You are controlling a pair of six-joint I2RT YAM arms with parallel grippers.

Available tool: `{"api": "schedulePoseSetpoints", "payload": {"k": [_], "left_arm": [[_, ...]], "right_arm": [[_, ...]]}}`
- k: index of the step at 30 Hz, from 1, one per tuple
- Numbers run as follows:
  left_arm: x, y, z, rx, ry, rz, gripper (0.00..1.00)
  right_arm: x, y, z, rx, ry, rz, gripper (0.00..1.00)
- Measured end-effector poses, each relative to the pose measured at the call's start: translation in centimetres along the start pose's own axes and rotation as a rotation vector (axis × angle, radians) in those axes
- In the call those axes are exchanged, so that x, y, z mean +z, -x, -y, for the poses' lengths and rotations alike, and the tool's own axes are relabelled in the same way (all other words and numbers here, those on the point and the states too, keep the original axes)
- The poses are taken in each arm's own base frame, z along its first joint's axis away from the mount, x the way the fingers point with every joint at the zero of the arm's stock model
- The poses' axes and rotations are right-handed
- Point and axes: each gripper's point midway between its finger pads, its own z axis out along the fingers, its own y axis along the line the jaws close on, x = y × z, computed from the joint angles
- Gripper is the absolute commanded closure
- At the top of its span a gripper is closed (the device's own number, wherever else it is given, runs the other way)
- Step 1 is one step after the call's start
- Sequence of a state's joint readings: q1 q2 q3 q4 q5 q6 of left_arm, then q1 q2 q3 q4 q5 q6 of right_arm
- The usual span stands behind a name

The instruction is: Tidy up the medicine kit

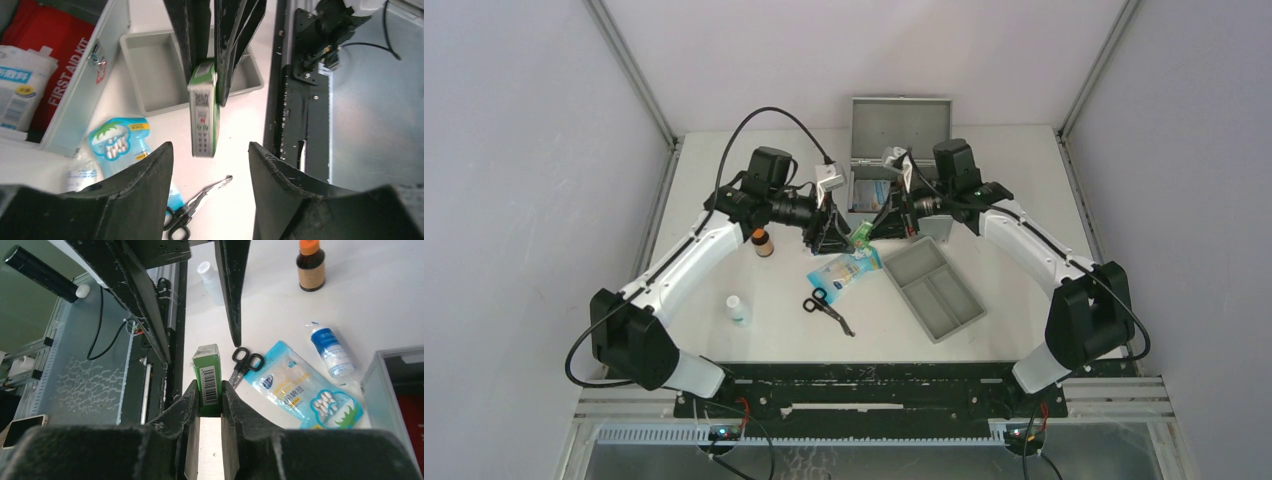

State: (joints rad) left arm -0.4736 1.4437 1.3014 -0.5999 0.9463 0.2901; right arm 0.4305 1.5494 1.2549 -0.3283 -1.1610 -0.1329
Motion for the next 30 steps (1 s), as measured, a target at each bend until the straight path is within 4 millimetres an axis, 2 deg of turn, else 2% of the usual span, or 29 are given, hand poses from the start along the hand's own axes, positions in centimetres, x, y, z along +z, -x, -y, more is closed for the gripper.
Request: {"api": "schedulePoseSetpoints", "payload": {"k": [5, 10, 16, 22, 30], "left_arm": [[-0.7, -0.1, -1.3, 0.006, 0.09, -0.014, 0.26], [-3.3, 0.5, -3.1, 0.029, 0.259, -0.008, 0.19], [-6.4, 1.2, -4.8, 0.065, 0.444, -0.001, 0.17], [-8.0, 1.1, -5.7, 0.099, 0.555, -0.015, 0.17], [-8.6, -0.5, -5.8, 0.1, 0.602, -0.041, 0.16]], "right_arm": [[-1.5, 0.3, 1.5, 0.032, -0.058, 0.022, 0.94], [-3.5, 1.1, 4.5, 0.093, -0.184, 0.069, 0.94], [-6.5, 1.2, 11.0, 0.26, -0.409, 0.161, 0.93], [-9.0, -0.8, 17.9, 0.436, -0.638, 0.236, 0.93], [-9.8, -3.1, 22.4, 0.58, -0.817, 0.271, 0.92]]}}
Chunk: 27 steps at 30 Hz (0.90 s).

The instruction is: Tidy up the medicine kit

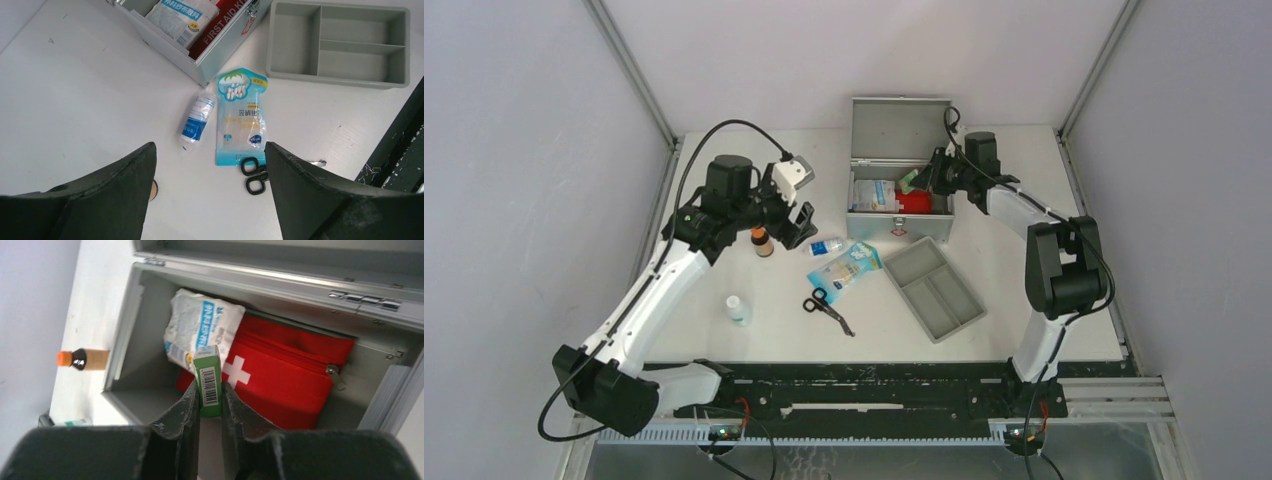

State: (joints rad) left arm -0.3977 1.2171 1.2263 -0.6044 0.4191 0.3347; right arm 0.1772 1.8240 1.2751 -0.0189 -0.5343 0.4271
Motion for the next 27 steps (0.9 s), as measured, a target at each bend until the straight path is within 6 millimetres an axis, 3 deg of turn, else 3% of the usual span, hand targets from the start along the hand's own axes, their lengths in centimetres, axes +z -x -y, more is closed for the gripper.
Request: {"api": "schedulePoseSetpoints", "payload": {"k": [4, 15, 27], "left_arm": [[-0.5, -0.2, 0.2, 0.006, 0.009, 0.008, 0.16], [-1.5, 0.5, 0.4, 0.04, 0.023, 0.047, 0.16], [-1.8, 0.3, 0.7, 0.049, 0.016, 0.053, 0.16]], "right_arm": [[1.3, -0.1, 1.2, 0.023, -0.069, -0.007, 0.91], [4.5, 0.7, 1.4, 0.034, -0.161, -0.029, 0.89], [5.6, -1.6, 4.2, 0.069, -0.26, -0.1, 0.8]]}}
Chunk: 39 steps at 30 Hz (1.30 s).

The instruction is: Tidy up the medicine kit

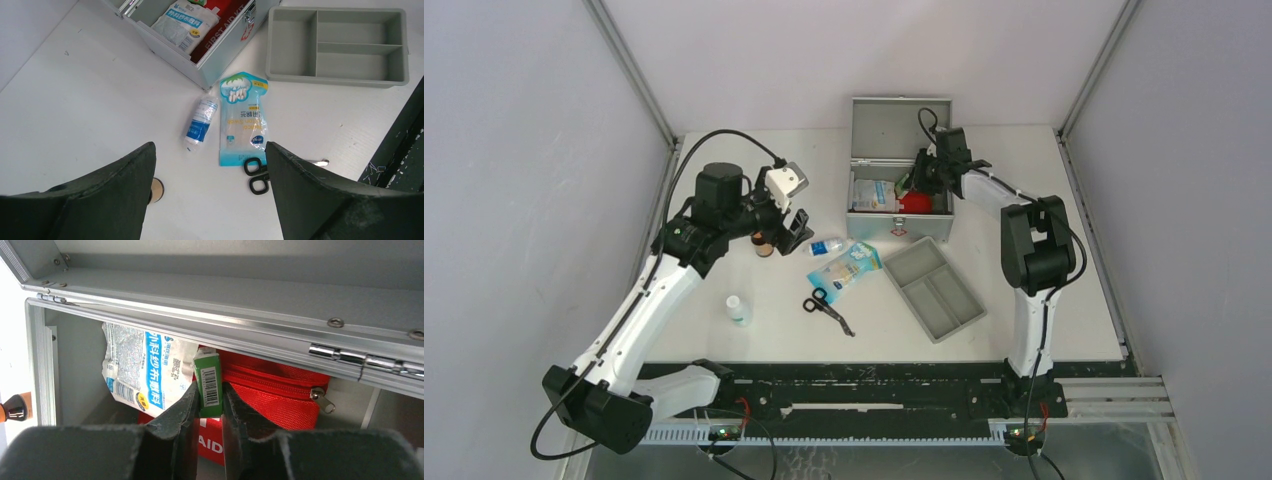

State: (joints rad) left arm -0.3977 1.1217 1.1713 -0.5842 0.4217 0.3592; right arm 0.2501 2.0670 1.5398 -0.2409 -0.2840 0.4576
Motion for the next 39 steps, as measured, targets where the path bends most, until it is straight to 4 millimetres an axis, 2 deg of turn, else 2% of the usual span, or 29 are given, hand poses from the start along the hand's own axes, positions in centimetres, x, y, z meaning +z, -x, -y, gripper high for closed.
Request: {"api": "schedulePoseSetpoints", "payload": {"k": [11, 18, 30, 34, 39], "left_arm": [[-0.1, 0.1, 0.1, 0.003, -0.001, 0.006, 0.15], [-0.1, -0.1, 0.1, 0.003, -0.001, 0.004, 0.14], [0.2, -0.8, -0.3, -0.005, 0.017, -0.025, 0.12], [0.9, -1.8, -0.5, -0.008, 0.014, -0.064, 0.12], [1.8, -3.9, -0.4, 0.035, -0.008, -0.106, 0.12]], "right_arm": [[0.0, 0.4, 0.8, -0.06, -0.059, 0.019, 0.65], [-0.9, 0.8, 0.8, -0.112, -0.086, 0.031, 0.6], [-4.9, 4.4, -1.2, -0.221, -0.085, 0.146, 0.55], [-6.6, 5.2, -2.0, -0.272, -0.078, 0.181, 0.53], [-10.2, 5.0, -3.0, -0.364, -0.051, 0.217, 0.47]]}}
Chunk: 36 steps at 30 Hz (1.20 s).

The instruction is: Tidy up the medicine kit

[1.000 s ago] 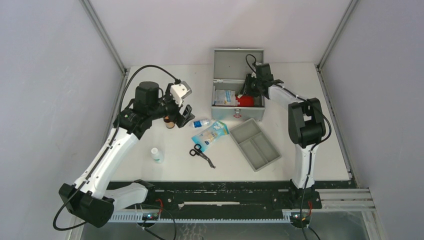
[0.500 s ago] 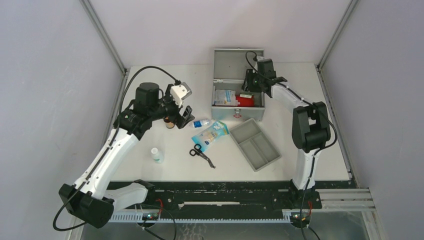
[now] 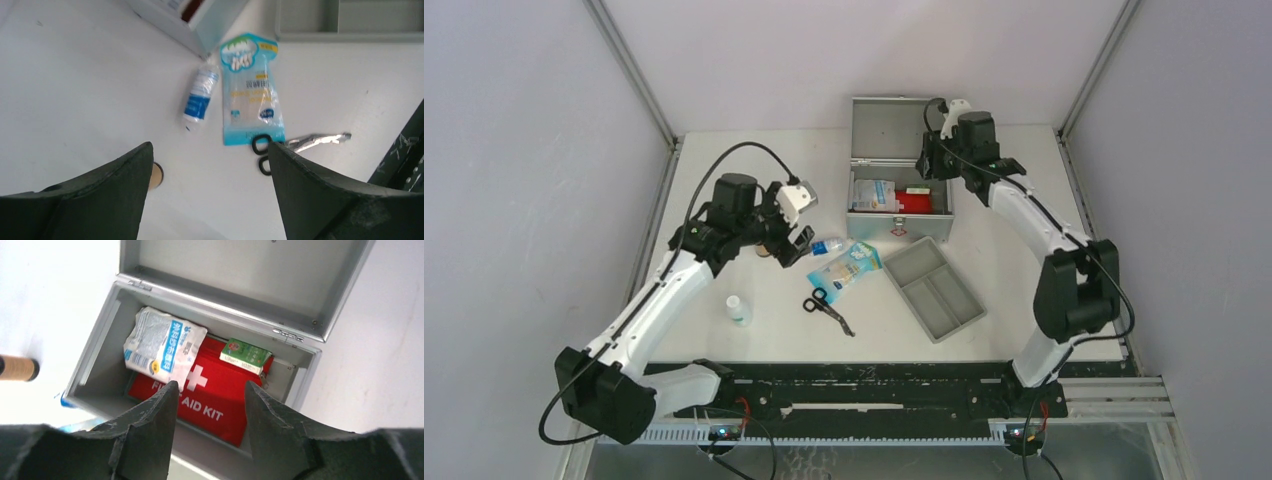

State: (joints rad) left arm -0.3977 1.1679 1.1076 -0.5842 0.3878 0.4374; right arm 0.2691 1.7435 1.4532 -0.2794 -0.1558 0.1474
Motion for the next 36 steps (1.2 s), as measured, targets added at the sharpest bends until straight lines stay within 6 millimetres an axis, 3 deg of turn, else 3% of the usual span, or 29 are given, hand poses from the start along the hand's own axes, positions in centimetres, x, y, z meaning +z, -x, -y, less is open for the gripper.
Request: {"api": "schedulePoseSetpoints", "payload": {"k": [6, 9, 15, 25, 33, 36], "left_arm": [[1.9, -5.3, 1.7, 0.082, -0.085, -0.108, 0.1], [2.8, -7.5, 2.9, 0.152, -0.14, -0.156, 0.03], [4.4, -10.6, 5.4, 0.309, -0.242, -0.238, 0.0], [7.1, -13.6, 8.3, 0.522, -0.384, -0.348, 0.04], [9.1, -17.4, 11.0, 0.619, -0.513, -0.496, 0.14], [9.8, -16.8, 11.3, 0.646, -0.516, -0.495, 0.18]], "right_arm": [[-5.1, 2.1, -1.4, -0.111, 0.045, 0.087, 0.3], [-7.1, 3.3, -1.6, -0.145, 0.065, 0.124, 0.22], [-9.6, 1.8, -1.6, -0.17, 0.137, 0.114, 0.16], [-11.1, -2.3, -3.6, -0.194, 0.316, 0.048, 0.17], [-11.2, -2.7, -3.7, -0.232, 0.334, 0.052, 0.18], [-11.3, -3.2, -3.6, -0.236, 0.335, 0.049, 0.18]]}}
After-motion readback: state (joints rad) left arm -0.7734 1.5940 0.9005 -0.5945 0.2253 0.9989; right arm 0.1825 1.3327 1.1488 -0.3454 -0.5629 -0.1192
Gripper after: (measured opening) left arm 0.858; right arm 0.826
